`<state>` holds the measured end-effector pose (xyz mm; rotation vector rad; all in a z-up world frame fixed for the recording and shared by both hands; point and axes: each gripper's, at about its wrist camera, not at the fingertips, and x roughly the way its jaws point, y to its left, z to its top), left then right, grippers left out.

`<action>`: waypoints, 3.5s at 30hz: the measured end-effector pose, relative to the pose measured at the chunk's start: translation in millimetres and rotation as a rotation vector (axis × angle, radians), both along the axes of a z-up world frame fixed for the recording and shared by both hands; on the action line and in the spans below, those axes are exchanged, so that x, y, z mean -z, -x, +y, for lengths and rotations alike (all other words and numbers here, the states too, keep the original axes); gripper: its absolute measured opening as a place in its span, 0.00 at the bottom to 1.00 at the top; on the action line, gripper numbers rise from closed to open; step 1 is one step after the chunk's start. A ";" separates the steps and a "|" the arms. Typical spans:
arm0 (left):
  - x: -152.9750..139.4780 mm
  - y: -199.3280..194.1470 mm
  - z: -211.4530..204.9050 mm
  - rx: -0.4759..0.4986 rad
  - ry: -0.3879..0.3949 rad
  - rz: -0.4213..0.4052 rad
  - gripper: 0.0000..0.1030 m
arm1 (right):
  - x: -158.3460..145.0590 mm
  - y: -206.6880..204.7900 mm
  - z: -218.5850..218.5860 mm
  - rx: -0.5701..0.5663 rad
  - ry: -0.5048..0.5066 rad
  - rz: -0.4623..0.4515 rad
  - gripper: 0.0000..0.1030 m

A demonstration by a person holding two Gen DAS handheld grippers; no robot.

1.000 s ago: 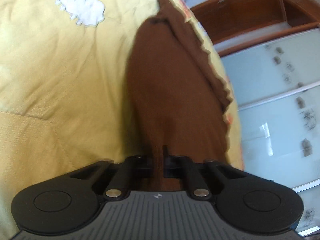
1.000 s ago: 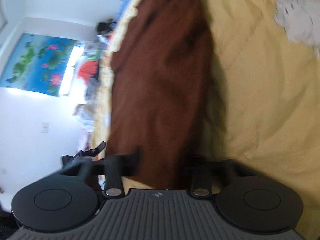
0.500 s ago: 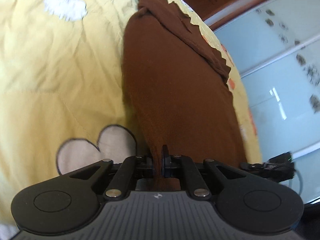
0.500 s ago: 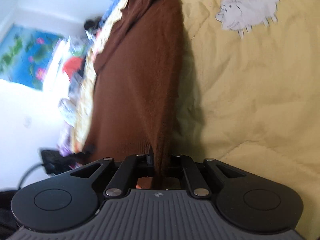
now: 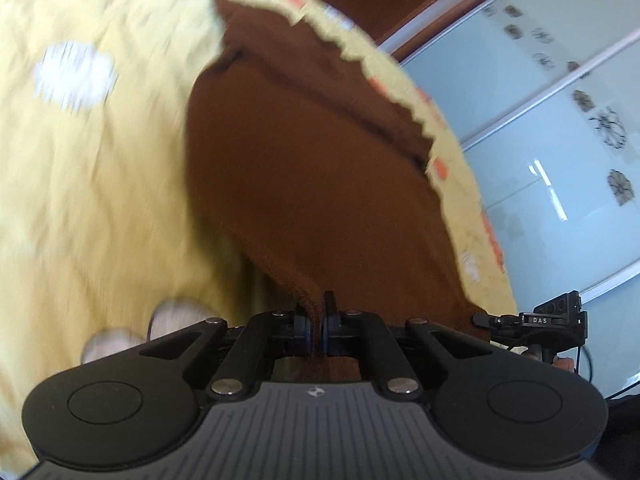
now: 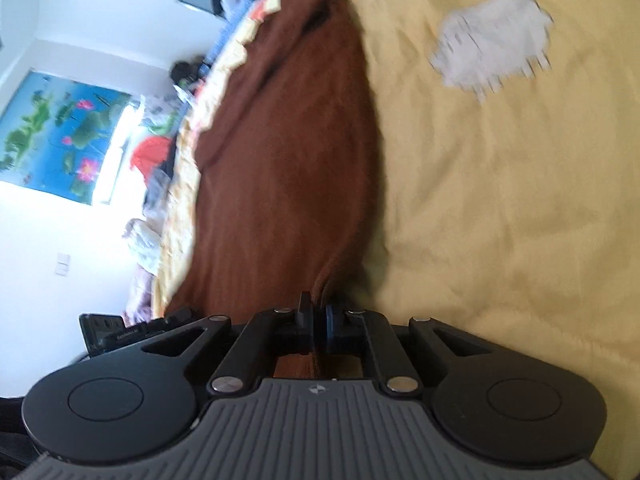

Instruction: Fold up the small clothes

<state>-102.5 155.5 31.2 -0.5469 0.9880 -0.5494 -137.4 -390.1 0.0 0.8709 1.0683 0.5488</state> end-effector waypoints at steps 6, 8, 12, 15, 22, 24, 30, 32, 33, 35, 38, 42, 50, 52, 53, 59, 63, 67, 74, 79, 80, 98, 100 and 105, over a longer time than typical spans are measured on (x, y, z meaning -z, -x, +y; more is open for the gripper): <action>-47.3 -39.1 2.8 -0.014 0.059 -0.180 0.05 | -38.7 -46.4 2.7 0.055 -0.086 -0.179 0.13; -61.8 -61.4 -0.4 -0.023 0.065 -0.233 0.05 | -51.6 -68.8 5.3 0.076 -0.121 -0.238 0.13; -85.1 -118.8 -5.8 -0.063 0.086 -0.329 0.05 | -62.4 -128.3 5.7 0.134 -0.187 -0.297 0.13; -89.2 -175.5 -15.7 -0.098 0.091 -0.342 0.05 | -55.7 -186.2 4.8 0.192 -0.229 -0.288 0.13; -68.1 -301.8 -48.6 -0.149 -0.020 -0.287 0.05 | -3.0 -313.2 -1.4 0.319 -0.275 -0.171 0.13; -54.3 -329.8 -52.6 -0.173 -0.051 -0.256 0.05 | 14.7 -340.6 3.5 0.324 -0.263 -0.131 0.13; -10.3 -382.1 -31.2 -0.376 -0.066 -0.073 0.15 | 51.5 -384.4 3.7 0.450 -0.291 -0.095 0.71; -7.0 -374.5 -18.1 -0.464 -0.054 -0.044 0.45 | 45.9 -383.4 4.6 0.449 -0.271 -0.121 0.75; -9.2 -365.8 -14.1 -0.490 -0.072 -0.061 0.59 | 42.2 -379.2 5.1 0.434 -0.271 -0.132 0.76; -17.1 -343.4 -6.0 -0.507 -0.086 -0.100 0.86 | 32.2 -364.2 5.0 0.411 -0.238 -0.160 0.79; -25.5 -299.4 10.1 -0.522 -0.070 -0.136 0.87 | 16.4 -327.3 1.8 0.372 -0.141 -0.212 0.80; -9.9 -227.4 17.9 -0.585 -0.091 -0.095 0.87 | 8.6 -257.6 -7.0 0.342 -0.009 -0.256 0.87; 17.7 -158.7 4.0 -0.649 -0.101 -0.067 0.88 | 27.9 -191.4 6.9 0.344 0.111 -0.192 0.87; 12.8 -165.1 -2.7 -0.621 -0.092 -0.081 0.88 | 27.1 -198.1 14.6 0.336 0.108 -0.185 0.88; 9.1 -168.8 -5.0 -0.623 -0.113 -0.099 0.88 | 25.9 -200.3 16.7 0.335 0.100 -0.174 0.87; -7.7 -188.2 -5.2 -0.533 -0.265 -0.216 0.88 | -0.9 -208.5 23.7 0.320 0.181 -0.260 0.86; 1.6 -204.1 -12.6 -0.392 -0.333 -0.204 0.87 | -10.5 -218.5 33.6 0.215 0.332 -0.325 0.85; 1.7 -209.3 -29.7 -0.292 -0.388 -0.232 0.17 | -8.2 -231.2 54.7 0.061 0.438 -0.357 0.59; -20.4 -187.4 3.2 -0.350 -0.302 -0.251 0.04 | -27.3 -212.6 38.2 0.022 0.356 -0.368 0.15; 14.7 -182.8 16.6 -0.341 -0.368 -0.139 0.06 | 2.1 -198.9 15.7 0.047 0.360 -0.231 0.28; 13.1 -177.6 18.3 -0.359 -0.357 -0.125 0.11 | -2.1 -193.2 10.3 0.081 0.332 -0.233 0.50; 26.5 -197.6 -10.8 -0.625 -0.041 0.006 0.14 | 35.4 -221.1 36.4 0.268 0.060 -0.073 0.20; 19.1 -189.4 -8.8 -0.592 -0.040 -0.013 0.12 | 29.6 -213.2 36.5 0.259 0.072 -0.099 0.19; -16.9 -130.8 -9.9 -0.472 -0.068 -0.136 0.11 | -5.2 -174.3 29.7 0.166 0.097 -0.205 0.18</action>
